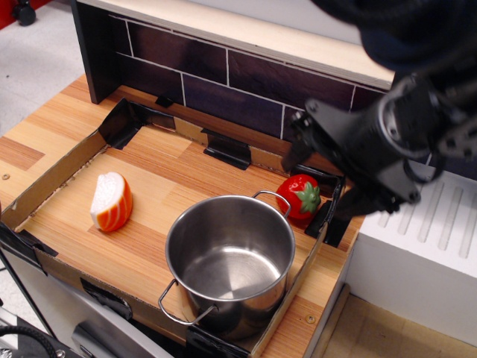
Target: Topple metal pot
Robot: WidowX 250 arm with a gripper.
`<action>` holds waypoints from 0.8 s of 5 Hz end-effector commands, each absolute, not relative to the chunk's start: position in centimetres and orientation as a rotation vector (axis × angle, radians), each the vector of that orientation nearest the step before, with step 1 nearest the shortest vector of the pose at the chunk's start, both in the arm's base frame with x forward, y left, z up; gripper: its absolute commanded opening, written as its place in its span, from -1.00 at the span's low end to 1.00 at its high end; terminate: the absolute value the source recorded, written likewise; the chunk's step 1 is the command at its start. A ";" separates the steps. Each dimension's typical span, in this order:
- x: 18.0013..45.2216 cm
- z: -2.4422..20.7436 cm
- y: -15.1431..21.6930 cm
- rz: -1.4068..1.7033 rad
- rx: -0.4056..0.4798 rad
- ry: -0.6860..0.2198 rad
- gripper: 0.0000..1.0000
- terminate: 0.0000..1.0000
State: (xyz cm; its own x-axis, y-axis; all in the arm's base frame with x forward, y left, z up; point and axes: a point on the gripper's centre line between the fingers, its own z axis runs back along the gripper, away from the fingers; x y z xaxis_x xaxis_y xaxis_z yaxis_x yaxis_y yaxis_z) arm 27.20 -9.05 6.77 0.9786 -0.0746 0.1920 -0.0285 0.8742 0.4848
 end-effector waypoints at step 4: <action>25.1 3.8 -6.4 0.008 0.681 -0.157 1.00 -1.00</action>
State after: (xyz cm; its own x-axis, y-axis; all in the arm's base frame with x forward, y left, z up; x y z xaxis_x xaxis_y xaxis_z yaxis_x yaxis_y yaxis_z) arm 25.34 -6.89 3.71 0.9912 -0.0515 0.1223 -0.0380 0.7731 0.6331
